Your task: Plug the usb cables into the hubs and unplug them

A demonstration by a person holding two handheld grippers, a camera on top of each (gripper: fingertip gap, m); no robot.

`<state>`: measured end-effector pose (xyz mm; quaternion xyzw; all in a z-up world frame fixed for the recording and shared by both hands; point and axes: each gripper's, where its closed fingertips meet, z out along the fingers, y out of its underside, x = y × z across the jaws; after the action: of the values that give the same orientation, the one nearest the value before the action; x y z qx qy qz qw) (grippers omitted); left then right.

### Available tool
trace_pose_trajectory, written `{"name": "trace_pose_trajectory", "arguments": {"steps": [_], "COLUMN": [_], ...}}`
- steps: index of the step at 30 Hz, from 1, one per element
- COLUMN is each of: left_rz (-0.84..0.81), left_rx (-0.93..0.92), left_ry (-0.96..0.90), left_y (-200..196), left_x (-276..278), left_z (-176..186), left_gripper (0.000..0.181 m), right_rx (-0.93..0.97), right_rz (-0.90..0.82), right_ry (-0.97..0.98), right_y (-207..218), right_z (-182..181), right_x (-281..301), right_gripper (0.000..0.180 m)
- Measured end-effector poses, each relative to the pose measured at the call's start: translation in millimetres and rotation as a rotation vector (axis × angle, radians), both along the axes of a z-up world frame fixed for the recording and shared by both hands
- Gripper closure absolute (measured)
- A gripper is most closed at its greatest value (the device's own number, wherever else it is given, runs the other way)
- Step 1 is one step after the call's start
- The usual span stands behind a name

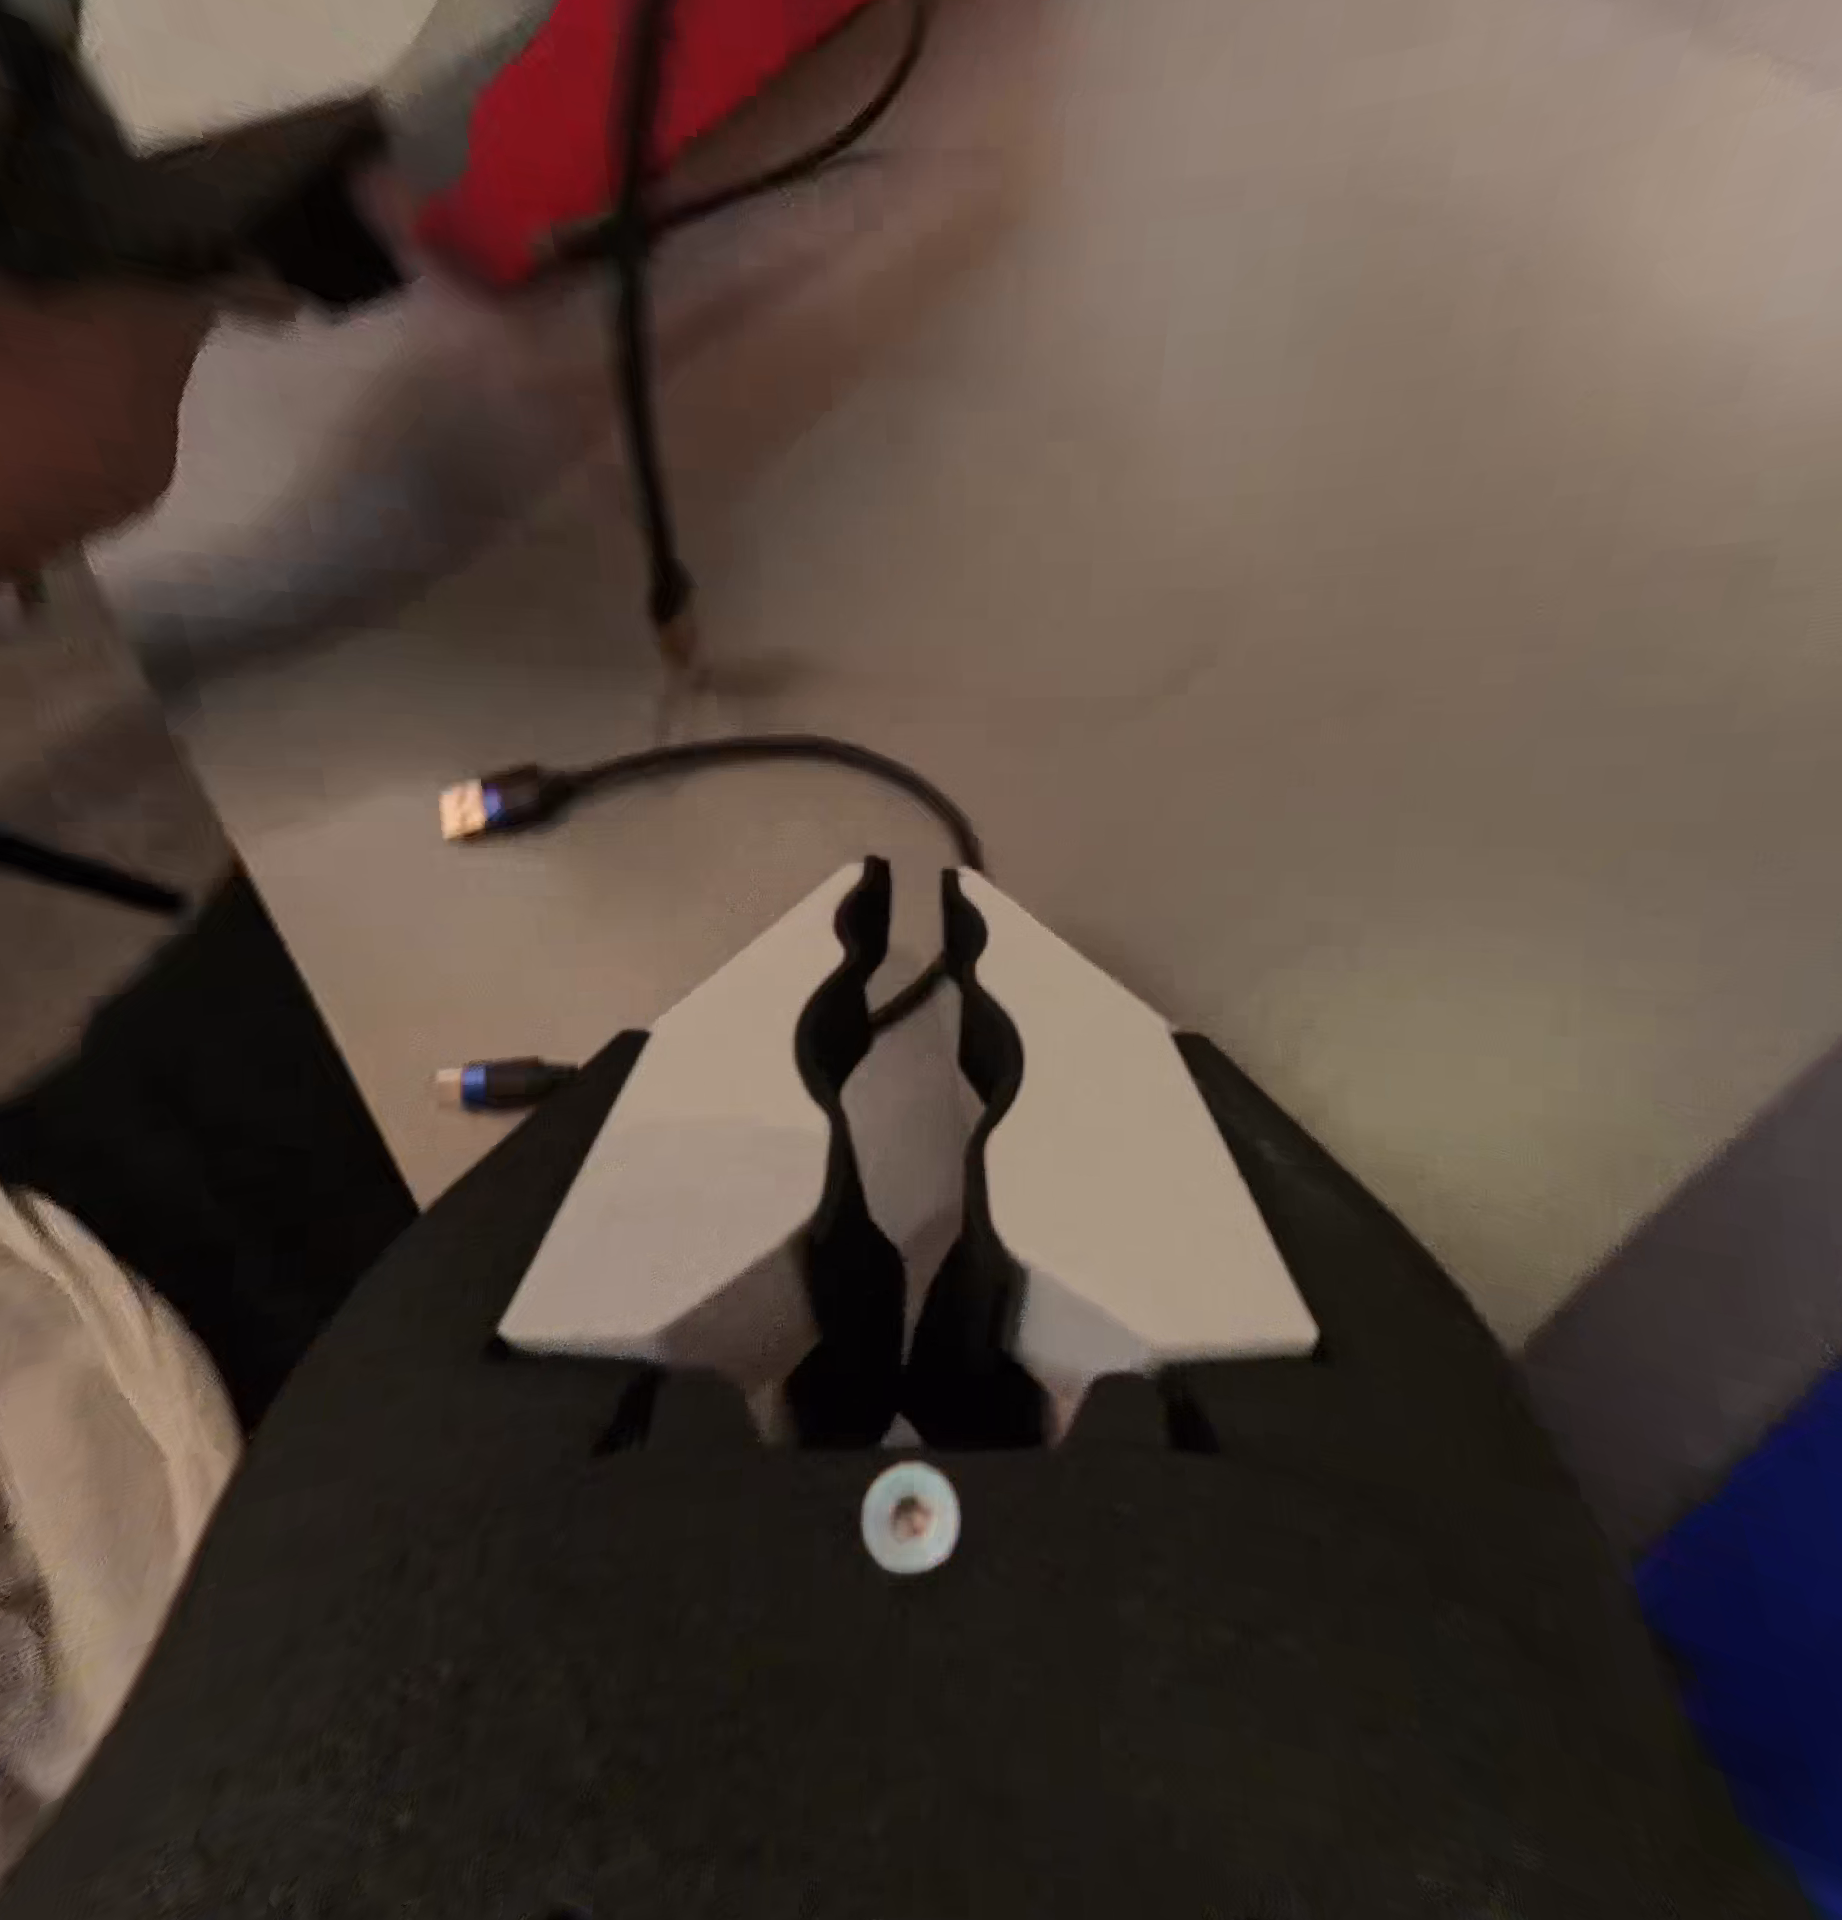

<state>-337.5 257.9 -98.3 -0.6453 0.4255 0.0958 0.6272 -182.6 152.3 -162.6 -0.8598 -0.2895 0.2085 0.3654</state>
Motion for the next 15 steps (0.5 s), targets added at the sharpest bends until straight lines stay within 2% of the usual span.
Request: {"name": "trace_pose_trajectory", "arguments": {"steps": [1, 2, 4, 6, 8, 15], "left_rz": [-0.003, -0.007, -0.020, -0.037, -0.063, -0.286], "left_rx": [0.002, 0.004, 0.009, 0.012, 0.020, 0.075], "left_ry": [0.006, 0.013, 0.022, 0.025, 0.032, 0.078], "left_y": [0, -1, -2, -3, -5, -29], "left_x": [1, 1, 3, 6, 10, 33], "left_z": [0, -1, -1, -1, -1, 0], "left_gripper": [0.171, 0.171, 0.171, 0.171, 0.171, 0.171], "right_rx": [0.044, 0.085, 0.120, 0.196, 0.292, 0.256], "right_rz": [0.088, 0.239, 0.577, 0.781, 0.884, 1.130], "right_ry": [-0.043, -0.071, -0.133, -0.219, -0.267, -0.318], "right_y": [-8, -24, -67, -89, -88, -86], "right_z": [2, 5, 2, -6, -12, -28], "right_x": [-7, -20, -38, -40, -38, -43], "right_gripper": [0.166, 0.166, 0.153, 0.150, 0.156, 0.153]}}
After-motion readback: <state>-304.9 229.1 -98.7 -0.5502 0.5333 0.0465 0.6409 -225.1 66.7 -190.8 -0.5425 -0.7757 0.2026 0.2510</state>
